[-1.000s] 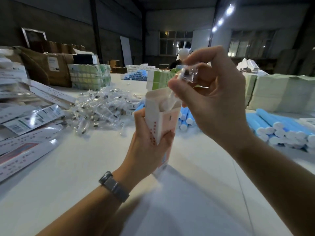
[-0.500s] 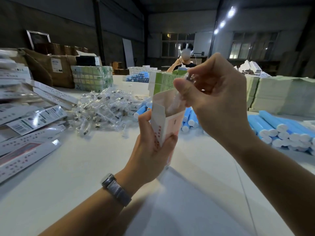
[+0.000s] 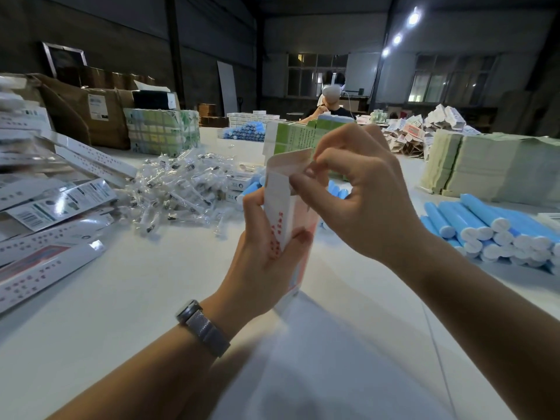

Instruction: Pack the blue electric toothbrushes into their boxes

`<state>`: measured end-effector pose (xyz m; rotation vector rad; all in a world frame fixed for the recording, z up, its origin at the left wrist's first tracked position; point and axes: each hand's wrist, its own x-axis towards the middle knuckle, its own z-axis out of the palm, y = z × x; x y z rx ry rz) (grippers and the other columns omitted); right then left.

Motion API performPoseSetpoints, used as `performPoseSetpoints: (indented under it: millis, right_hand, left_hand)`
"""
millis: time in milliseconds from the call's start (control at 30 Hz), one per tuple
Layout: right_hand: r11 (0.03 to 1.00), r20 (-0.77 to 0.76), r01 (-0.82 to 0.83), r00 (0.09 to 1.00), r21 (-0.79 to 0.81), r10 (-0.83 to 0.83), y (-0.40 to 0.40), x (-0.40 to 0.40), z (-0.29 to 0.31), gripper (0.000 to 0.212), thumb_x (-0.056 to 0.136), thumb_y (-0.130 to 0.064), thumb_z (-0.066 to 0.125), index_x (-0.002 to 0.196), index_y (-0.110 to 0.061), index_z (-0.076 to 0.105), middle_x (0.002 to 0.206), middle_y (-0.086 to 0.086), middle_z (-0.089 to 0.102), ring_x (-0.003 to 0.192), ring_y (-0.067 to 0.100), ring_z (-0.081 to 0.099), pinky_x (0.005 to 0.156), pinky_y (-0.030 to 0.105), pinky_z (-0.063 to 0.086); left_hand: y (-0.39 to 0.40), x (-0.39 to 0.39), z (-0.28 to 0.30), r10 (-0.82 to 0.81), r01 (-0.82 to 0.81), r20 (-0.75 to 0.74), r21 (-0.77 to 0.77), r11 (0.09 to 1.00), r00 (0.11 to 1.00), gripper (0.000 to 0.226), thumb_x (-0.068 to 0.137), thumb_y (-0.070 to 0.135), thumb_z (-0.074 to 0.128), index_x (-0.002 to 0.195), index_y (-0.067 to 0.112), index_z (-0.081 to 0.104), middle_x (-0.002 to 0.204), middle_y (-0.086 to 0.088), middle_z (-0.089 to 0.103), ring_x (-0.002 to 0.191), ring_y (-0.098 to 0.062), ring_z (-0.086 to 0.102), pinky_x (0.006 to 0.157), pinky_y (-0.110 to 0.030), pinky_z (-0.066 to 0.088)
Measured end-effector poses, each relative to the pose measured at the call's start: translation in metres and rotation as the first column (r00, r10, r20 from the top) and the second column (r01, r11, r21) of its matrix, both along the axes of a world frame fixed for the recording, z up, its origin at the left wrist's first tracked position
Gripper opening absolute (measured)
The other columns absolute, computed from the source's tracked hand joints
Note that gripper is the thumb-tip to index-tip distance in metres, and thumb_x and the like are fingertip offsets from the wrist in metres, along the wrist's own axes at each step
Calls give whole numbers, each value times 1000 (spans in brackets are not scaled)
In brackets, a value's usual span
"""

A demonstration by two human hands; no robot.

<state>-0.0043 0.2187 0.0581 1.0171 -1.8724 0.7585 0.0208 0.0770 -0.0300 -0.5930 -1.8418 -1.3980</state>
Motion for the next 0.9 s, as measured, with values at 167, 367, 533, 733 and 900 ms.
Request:
performPoseSetpoints:
  millis: [167, 367, 533, 733, 900]
  right_hand:
    - [990, 279, -130, 954, 54, 110, -1, -4, -10, 39, 96, -40, 48, 83, -18, 78, 101, -6, 52, 100, 12, 48, 80, 20, 39]
    - [934, 402, -282, 846, -221, 350, -14, 1, -13, 18, 93, -22, 57, 79, -32, 61, 94, -13, 51, 90, 1, 53, 77, 20, 48]
    - [957, 340, -263, 895, -122, 289, -13, -1, -23, 24, 93, -30, 58, 86, -10, 70, 97, -1, 56, 89, 10, 54, 75, 25, 47]
    - [929, 275, -327, 890, -174, 365, -13, 1, -26, 20, 90, -18, 67, 105, -29, 62, 104, -6, 58, 96, 13, 60, 73, 30, 54]
    - [830, 355, -380, 771, -409, 528, -14, -1, -30, 45, 84, -18, 75, 112, -36, 46, 109, -3, 62, 91, 18, 64, 72, 35, 58]
  left_hand:
    - [-1, 1, 2, -89, 89, 7, 36, 995, 996, 42, 89, 34, 60, 119, 39, 32, 100, 20, 61, 90, -15, 67, 72, -38, 61]
    - [0, -1, 3, -60, 61, -20, 53, 997, 998, 37, 95, 41, 51, 125, 39, 29, 101, 19, 63, 88, -14, 69, 69, -27, 57]
    - [-2, 0, 2, -89, 92, -79, 36, 995, 993, 50, 104, 17, 44, 138, 43, 17, 124, 25, 57, 112, -16, 65, 82, -29, 58]
    - [0, 2, 8, -13, 17, -157, 23, 1000, 987, 55, 104, 28, 41, 141, 60, 15, 135, 23, 50, 119, -13, 61, 88, -24, 55]
    - [0, 4, 5, -10, 18, -138, 56, 998, 990, 49, 105, 32, 36, 143, 58, 19, 132, 8, 55, 114, -17, 64, 84, -25, 56]
